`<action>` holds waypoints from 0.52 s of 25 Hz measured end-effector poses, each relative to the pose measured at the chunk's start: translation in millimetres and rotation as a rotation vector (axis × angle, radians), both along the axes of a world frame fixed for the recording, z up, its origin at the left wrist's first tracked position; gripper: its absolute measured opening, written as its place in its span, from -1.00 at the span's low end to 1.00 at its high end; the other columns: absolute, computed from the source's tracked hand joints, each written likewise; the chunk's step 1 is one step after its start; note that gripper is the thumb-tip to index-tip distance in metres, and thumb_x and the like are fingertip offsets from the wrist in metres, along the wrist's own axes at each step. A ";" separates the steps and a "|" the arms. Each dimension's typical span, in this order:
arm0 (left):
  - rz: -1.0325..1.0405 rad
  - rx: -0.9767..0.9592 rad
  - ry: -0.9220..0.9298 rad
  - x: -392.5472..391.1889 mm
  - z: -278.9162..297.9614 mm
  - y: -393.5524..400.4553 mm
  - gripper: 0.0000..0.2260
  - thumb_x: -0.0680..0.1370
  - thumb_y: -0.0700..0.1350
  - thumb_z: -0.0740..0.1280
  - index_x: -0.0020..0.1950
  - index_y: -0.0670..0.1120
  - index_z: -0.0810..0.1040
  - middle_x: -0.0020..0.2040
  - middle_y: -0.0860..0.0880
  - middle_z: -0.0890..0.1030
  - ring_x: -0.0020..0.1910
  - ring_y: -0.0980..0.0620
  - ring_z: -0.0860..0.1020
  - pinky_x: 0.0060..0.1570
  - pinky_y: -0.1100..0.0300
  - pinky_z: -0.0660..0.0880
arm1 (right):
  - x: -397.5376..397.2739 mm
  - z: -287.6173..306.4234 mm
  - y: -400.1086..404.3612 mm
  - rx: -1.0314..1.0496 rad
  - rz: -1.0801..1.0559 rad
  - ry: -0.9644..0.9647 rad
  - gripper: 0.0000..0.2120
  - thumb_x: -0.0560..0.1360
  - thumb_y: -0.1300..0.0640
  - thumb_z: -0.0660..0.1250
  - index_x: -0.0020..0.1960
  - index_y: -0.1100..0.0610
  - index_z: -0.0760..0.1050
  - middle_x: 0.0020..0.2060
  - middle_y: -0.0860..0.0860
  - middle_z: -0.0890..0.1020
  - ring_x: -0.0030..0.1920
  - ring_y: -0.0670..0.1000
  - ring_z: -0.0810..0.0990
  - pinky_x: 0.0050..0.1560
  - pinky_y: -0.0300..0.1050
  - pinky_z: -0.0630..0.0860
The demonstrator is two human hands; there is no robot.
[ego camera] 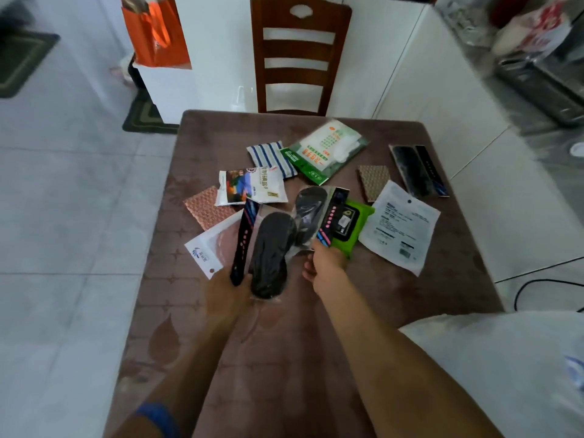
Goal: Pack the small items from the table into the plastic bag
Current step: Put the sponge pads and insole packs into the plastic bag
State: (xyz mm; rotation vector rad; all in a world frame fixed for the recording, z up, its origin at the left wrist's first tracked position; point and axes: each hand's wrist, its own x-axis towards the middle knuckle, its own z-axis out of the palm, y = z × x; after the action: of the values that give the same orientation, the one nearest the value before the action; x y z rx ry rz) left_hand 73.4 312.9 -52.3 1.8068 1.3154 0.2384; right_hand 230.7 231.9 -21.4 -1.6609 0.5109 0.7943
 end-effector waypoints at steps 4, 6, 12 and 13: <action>0.252 -0.302 -0.294 -27.7 40.0 -48.9 -0.90 0.51 -0.18 0.38 0.00 -0.16 0.60 -0.11 -0.14 0.66 -0.12 -0.12 0.62 -0.30 0.10 0.54 | -29.1 59.2 -19.6 0.046 -0.031 -0.334 -0.83 0.43 0.09 0.32 -0.32 0.05 0.57 -0.34 0.05 0.60 -0.31 0.07 0.53 -0.29 -0.02 0.50; 0.391 -0.401 -0.425 -28.0 69.0 -75.3 -0.84 0.51 -0.30 0.32 0.06 -0.15 0.57 -0.03 -0.17 0.64 -0.02 -0.19 0.61 -0.21 0.14 0.51 | -54.7 104.2 -51.4 0.170 -0.086 -0.351 -0.82 0.47 0.23 0.31 -0.27 0.07 0.59 -0.36 0.02 0.62 -0.33 -0.01 0.54 -0.33 -0.13 0.48; 0.041 -0.164 -0.598 -1.7 167.8 -151.2 -0.35 0.54 -0.36 0.28 0.42 0.27 0.26 0.22 0.25 0.49 0.22 0.03 0.54 0.12 -0.03 0.55 | -96.1 208.4 -157.0 0.550 -0.065 -0.224 -0.69 0.41 0.33 0.29 -0.17 0.00 0.71 -0.28 0.00 0.72 -0.18 0.04 0.69 -0.04 0.12 0.60; -0.055 -0.143 -0.600 0.3 180.8 -166.0 -0.34 0.55 -0.35 0.27 0.41 0.34 0.28 0.31 0.27 0.45 0.31 0.05 0.48 0.19 -0.08 0.52 | -95.8 223.4 -178.9 0.610 -0.048 -0.226 -0.76 0.33 0.30 0.31 -0.13 0.08 0.70 -0.24 0.05 0.72 -0.18 0.05 0.69 -0.07 0.11 0.61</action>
State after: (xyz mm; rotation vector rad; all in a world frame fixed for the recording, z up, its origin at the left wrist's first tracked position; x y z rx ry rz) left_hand 73.7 146.9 128.4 1.4846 0.8326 0.5888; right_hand 134.9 53.0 202.0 -1.1443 0.1236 0.6337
